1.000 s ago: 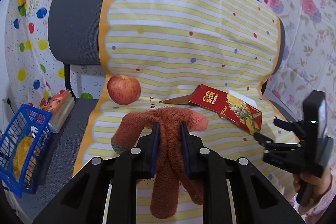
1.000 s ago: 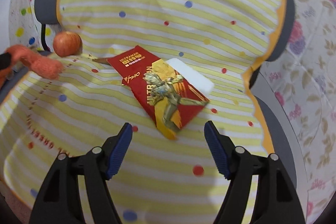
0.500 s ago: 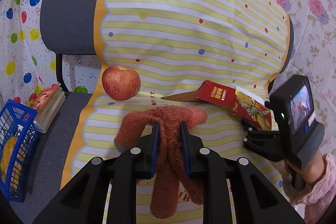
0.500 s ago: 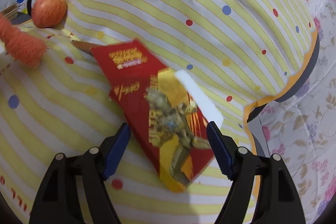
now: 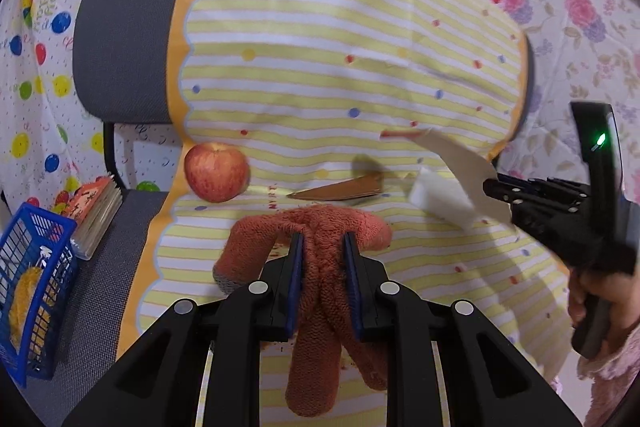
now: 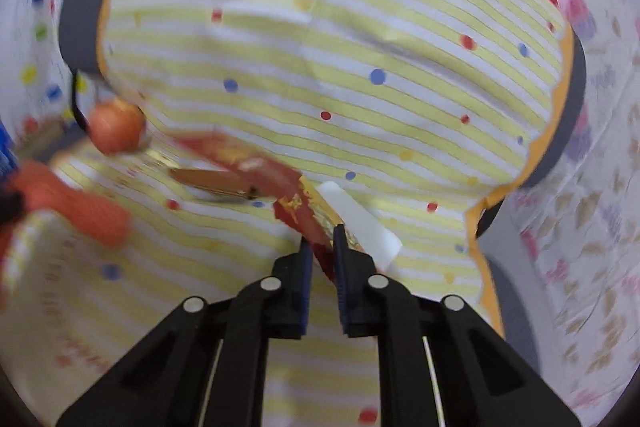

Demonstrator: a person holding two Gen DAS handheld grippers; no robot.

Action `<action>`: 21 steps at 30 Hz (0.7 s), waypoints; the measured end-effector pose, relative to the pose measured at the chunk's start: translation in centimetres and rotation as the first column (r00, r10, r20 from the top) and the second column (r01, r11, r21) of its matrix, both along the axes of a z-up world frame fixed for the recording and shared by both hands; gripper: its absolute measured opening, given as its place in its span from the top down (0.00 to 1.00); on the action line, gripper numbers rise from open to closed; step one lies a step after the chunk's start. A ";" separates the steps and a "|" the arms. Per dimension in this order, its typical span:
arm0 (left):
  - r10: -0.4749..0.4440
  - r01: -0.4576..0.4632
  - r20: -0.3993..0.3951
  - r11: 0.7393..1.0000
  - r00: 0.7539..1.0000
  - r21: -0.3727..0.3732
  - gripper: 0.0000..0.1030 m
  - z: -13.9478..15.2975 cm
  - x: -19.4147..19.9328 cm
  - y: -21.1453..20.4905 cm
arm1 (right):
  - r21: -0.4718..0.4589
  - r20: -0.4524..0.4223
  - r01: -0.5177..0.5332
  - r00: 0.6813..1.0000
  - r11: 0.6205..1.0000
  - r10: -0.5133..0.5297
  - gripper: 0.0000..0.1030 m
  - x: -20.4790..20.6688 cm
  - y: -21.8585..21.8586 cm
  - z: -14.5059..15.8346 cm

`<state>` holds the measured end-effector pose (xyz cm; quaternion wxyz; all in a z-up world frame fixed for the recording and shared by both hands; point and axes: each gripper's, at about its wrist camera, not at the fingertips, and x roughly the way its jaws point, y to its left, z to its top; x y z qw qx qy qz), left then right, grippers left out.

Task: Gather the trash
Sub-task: 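Hold the glove in the left gripper while the right gripper grasps the red packet, then carry glove and packet over the bin and open both grippers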

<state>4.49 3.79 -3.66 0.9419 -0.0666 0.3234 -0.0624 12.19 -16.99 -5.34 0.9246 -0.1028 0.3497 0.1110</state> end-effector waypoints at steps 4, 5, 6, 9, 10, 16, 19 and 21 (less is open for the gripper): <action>-0.034 0.034 0.027 0.999 0.999 -0.002 0.80 1.2 -2.2 -1.4 | 0.298 -0.192 0.044 0.981 0.954 0.015 0.93 -2.2 -4.1 1.0; -0.042 0.042 0.029 0.999 0.999 -0.005 0.80 1.3 -2.6 -1.7 | 0.343 -0.215 0.055 0.976 0.938 0.022 0.93 -3.1 -4.9 1.0; -0.055 0.056 0.031 0.998 0.998 -0.007 0.80 1.5 -3.2 -2.2 | 0.373 -0.221 0.060 0.975 0.926 0.026 0.93 -4.3 -5.5 1.2; -0.088 0.088 0.039 0.996 0.995 -0.003 0.80 1.7 -4.7 -3.6 | 0.442 -0.217 0.070 0.976 0.894 0.031 0.96 -7.4 -6.7 1.6; -0.102 0.102 0.044 0.995 0.994 -0.003 0.80 1.9 -5.4 -4.2 | 0.457 -0.204 0.076 0.979 0.886 0.021 0.98 -8.9 -7.3 1.8; -0.152 0.150 0.086 0.988 0.985 0.022 0.80 3.2 -8.4 -6.4 | 0.422 -0.070 0.104 0.994 0.901 -0.082 0.98 -14.5 -8.5 3.4; -0.220 0.217 0.114 0.975 0.969 0.036 0.80 3.6 -10.2 -8.2 | 0.415 -0.047 0.123 0.992 0.901 -0.114 0.98 -17.1 -9.6 3.4; -0.271 0.268 0.127 0.963 0.954 0.038 0.80 3.8 -11.4 -9.6 | 0.415 -0.047 0.147 0.989 0.898 -0.141 0.98 -18.2 -10.9 3.0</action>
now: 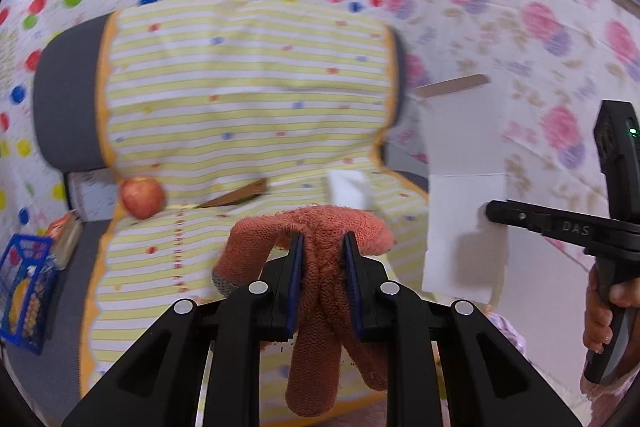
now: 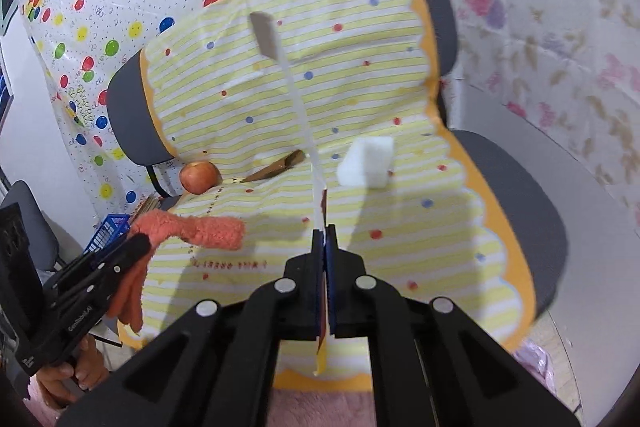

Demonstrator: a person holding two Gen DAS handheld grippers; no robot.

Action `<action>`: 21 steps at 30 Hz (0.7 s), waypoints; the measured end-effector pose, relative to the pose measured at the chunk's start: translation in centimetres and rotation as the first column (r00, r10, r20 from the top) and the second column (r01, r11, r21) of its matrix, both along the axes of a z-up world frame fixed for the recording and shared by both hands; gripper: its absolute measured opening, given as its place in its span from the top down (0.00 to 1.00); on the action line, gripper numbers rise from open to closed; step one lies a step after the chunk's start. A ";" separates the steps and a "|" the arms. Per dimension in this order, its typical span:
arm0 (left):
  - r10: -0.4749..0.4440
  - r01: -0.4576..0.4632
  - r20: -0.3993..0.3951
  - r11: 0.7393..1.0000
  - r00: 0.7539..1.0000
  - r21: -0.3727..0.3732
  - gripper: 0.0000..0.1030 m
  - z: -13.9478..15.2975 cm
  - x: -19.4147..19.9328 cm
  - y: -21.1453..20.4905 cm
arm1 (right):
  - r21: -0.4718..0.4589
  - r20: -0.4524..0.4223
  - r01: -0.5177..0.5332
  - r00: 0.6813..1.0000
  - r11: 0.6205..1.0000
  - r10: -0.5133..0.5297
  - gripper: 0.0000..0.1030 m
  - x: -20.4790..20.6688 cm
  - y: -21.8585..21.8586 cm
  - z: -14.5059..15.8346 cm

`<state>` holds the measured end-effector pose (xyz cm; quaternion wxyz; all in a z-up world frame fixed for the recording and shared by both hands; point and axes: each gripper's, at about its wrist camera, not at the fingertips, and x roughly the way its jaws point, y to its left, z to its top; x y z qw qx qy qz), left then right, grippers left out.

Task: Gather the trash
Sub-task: 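Carry glove and packet over the bin and open both grippers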

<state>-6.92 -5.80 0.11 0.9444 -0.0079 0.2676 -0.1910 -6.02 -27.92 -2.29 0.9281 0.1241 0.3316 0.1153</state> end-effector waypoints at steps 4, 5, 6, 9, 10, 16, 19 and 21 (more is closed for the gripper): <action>-0.120 0.120 0.013 0.993 0.993 0.003 0.80 -0.4 -2.1 -3.4 | -0.010 0.004 0.101 0.995 0.995 -0.101 0.98 -4.1 -3.1 -0.7; -0.165 0.164 0.015 0.986 0.986 0.008 0.80 -0.7 -2.7 -4.7 | -0.012 0.003 0.130 0.992 0.991 -0.130 0.98 -5.1 -3.9 -1.0; -0.189 0.189 0.015 0.982 0.982 0.008 0.80 -0.9 -3.0 -5.4 | -0.018 0.003 0.163 0.987 0.987 -0.163 0.98 -6.3 -4.6 -1.3; -0.292 0.292 0.008 0.956 0.956 0.021 0.80 -2.0 -4.3 -8.5 | -0.056 0.001 0.239 0.971 0.969 -0.240 0.98 -9.1 -6.4 -2.2; -0.314 0.314 0.004 0.949 0.949 0.023 0.80 -2.4 -4.7 -9.2 | -0.071 -0.003 0.269 0.963 0.961 -0.270 0.98 -10.1 -7.0 -2.7; -0.459 0.460 -0.031 0.886 0.888 0.055 0.80 -4.9 -6.5 -14.8 | -0.119 -0.038 0.405 0.910 0.906 -0.412 0.98 -13.8 -10.3 -5.6; -0.490 0.493 -0.049 0.867 0.870 0.072 0.80 -5.9 -6.9 -16.8 | -0.120 -0.071 0.441 0.890 0.889 -0.451 0.98 -14.5 -11.6 -7.2; -0.513 0.516 -0.059 0.852 0.856 0.087 0.80 -6.6 -7.1 -18.0 | -0.114 -0.091 0.453 0.881 0.884 -0.464 0.98 -14.5 -12.2 -8.1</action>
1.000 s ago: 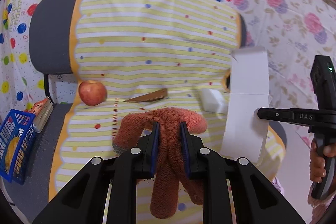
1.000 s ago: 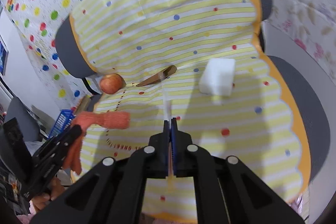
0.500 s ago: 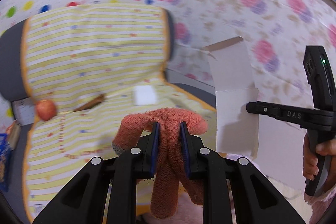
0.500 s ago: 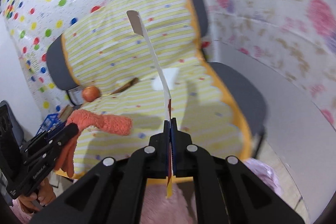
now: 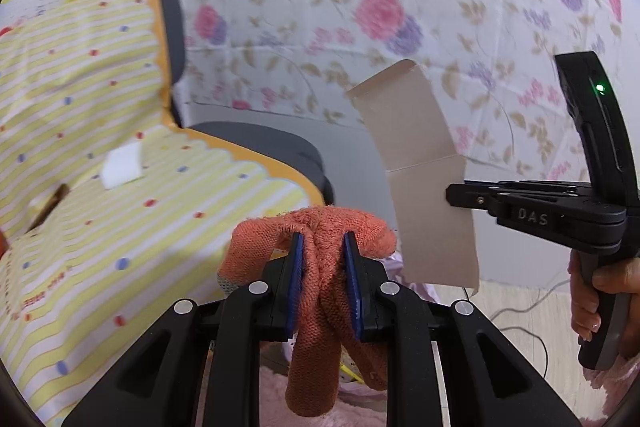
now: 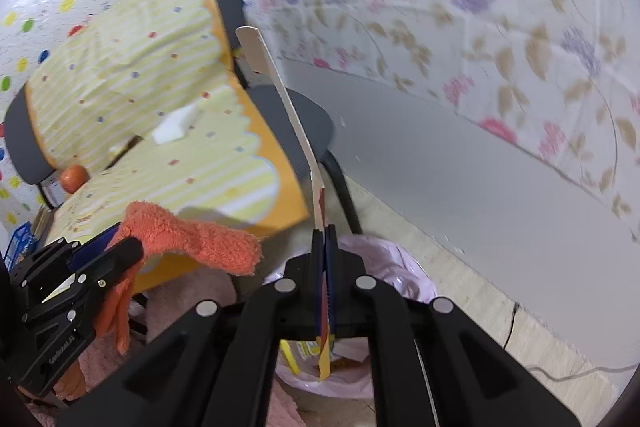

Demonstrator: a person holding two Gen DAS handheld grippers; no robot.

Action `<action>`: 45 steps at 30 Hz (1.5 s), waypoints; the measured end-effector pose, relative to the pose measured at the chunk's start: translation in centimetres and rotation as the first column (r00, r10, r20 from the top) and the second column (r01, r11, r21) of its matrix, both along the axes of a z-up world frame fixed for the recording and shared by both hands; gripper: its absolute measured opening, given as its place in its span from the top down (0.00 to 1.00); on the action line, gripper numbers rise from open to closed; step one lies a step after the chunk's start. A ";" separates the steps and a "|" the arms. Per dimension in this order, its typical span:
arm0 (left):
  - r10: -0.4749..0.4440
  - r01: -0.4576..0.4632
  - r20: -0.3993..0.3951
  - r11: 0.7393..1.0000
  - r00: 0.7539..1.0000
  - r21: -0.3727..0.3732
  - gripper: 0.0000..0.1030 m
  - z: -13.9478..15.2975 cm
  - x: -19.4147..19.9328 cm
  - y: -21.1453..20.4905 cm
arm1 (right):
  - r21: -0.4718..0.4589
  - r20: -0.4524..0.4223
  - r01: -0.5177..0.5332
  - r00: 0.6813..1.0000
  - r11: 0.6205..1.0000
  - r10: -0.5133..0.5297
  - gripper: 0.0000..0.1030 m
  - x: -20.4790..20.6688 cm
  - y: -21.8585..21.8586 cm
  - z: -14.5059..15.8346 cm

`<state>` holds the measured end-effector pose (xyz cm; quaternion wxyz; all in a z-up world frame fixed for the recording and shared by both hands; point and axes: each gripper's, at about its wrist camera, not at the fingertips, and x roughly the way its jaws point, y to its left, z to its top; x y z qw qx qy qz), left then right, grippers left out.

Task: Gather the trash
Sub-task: 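Carry glove and packet over the bin and open both grippers, then move both grippers back toward the brown wooden piece and white sponge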

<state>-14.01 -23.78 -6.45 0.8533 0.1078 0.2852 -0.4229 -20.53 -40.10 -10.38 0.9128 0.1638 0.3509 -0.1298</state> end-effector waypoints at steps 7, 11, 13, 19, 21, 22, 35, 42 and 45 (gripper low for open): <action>-0.027 0.028 -0.008 0.998 1.000 0.064 0.78 -2.1 0.4 -3.3 | 0.054 -0.036 0.046 0.998 0.997 -0.044 0.98 0.9 -2.1 -2.9; -0.031 0.035 -0.051 0.994 0.998 0.099 0.69 -3.0 1.4 -4.5 | 0.071 -0.060 0.060 0.997 0.996 -0.056 0.98 1.6 -3.1 -4.5; -0.019 0.025 -0.055 0.993 0.998 0.113 0.61 -3.3 1.6 -4.9 | 0.079 -0.076 0.059 0.996 0.995 -0.053 0.97 2.1 -3.6 -5.4; -0.004 0.010 -0.059 0.995 0.998 0.097 0.40 -2.6 1.7 -4.6 | 0.080 -0.076 0.070 0.995 0.994 -0.064 0.61 1.9 -4.3 -6.1; 0.011 -0.007 -0.055 0.997 0.998 0.075 0.38 -1.8 1.7 -3.7 | 0.079 -0.066 0.069 0.996 0.995 -0.064 0.61 1.4 -4.4 -5.6; 0.021 -0.018 -0.056 0.998 0.998 0.065 0.37 -1.4 1.8 -3.4 | 0.078 -0.059 0.072 0.996 0.994 -0.067 0.61 1.2 -4.5 -5.3; 0.323 -0.323 -0.004 0.946 0.946 0.029 0.36 2.0 4.8 7.2 | -0.002 0.074 -0.074 0.994 0.997 0.074 0.61 2.4 0.4 1.2; 0.459 -0.458 -0.010 0.888 0.889 0.044 0.36 2.1 6.3 12.7 | -0.034 0.089 -0.237 0.967 0.971 0.239 0.61 6.8 5.6 3.0; 0.538 -0.537 0.000 0.842 0.843 0.058 0.36 2.0 7.6 15.3 | -0.042 0.089 -0.291 0.952 0.956 0.294 0.61 9.0 7.6 3.5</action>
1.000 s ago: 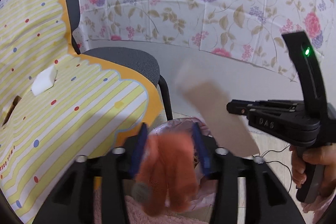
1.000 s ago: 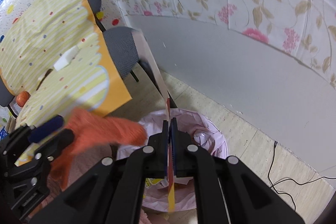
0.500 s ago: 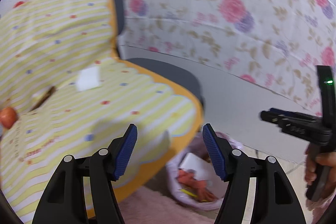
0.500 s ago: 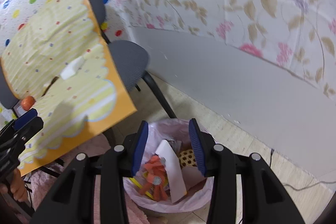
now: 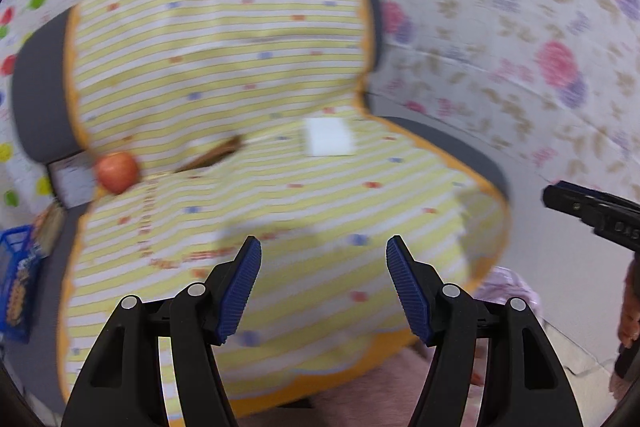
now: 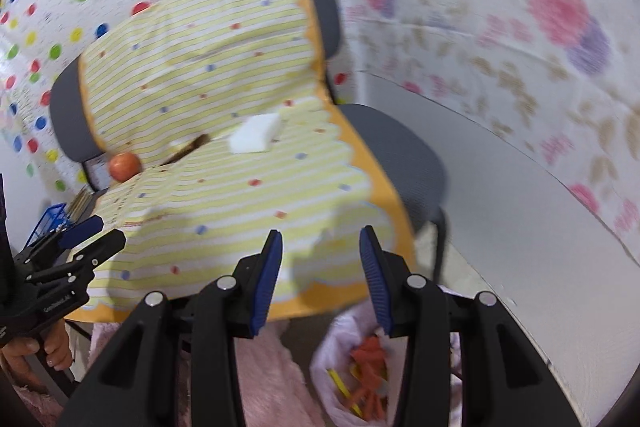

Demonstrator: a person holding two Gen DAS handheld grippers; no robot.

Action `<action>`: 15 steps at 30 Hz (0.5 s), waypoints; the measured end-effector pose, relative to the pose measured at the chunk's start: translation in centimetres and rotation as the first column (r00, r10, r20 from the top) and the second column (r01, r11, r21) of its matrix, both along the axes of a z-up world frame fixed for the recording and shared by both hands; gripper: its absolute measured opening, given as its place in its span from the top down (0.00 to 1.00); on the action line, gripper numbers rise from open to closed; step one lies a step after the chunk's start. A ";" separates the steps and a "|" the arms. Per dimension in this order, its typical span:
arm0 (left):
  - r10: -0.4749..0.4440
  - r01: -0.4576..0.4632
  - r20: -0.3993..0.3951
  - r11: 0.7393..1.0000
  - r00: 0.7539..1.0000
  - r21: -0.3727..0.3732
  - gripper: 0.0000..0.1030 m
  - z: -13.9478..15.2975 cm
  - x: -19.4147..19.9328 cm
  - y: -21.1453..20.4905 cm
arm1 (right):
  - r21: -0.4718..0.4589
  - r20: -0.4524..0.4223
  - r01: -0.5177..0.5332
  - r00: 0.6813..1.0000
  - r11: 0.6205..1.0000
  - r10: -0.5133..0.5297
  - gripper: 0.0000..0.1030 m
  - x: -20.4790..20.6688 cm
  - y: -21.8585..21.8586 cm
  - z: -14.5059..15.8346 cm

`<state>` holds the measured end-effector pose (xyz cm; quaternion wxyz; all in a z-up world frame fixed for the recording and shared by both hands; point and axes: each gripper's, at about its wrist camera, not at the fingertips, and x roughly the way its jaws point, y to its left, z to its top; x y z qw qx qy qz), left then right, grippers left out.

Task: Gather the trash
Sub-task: 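Move both grippers back toward the brown wooden piece and white sponge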

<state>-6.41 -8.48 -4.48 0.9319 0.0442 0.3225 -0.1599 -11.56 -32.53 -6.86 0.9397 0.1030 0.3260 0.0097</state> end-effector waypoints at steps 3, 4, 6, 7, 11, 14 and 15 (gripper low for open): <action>0.080 -0.080 -0.006 0.997 0.997 -0.002 0.36 0.1 1.6 2.6 | -0.019 -0.004 -0.058 0.998 0.998 0.058 0.60 2.7 2.1 0.2; 0.109 -0.109 -0.004 0.994 0.994 0.000 0.36 0.2 2.4 3.5 | -0.026 -0.008 -0.071 0.997 0.997 0.071 0.60 3.5 2.7 0.2; 0.144 -0.144 0.000 0.990 0.990 0.006 0.35 0.1 3.7 4.7 | -0.036 -0.011 -0.094 0.996 0.995 0.093 0.60 5.0 3.7 0.3; 0.161 -0.161 0.001 0.987 0.987 0.013 0.35 0.1 4.5 5.2 | -0.041 -0.014 -0.106 0.994 0.994 0.105 0.60 6.0 4.2 0.4; 0.200 -0.200 0.013 0.980 0.980 0.023 0.35 -0.1 8.7 7.0 | -0.055 -0.025 -0.141 0.990 0.988 0.140 0.60 9.4 5.6 0.6; 0.200 -0.200 -0.007 0.980 0.980 0.012 0.35 -0.8 12.0 8.1 | -0.064 -0.039 -0.162 0.986 0.985 0.159 0.56 12.2 6.3 0.5; 0.190 -0.190 -0.018 0.982 0.982 0.002 0.35 -1.0 13.1 8.3 | -0.065 -0.044 -0.165 0.986 0.984 0.162 0.55 13.2 6.5 0.4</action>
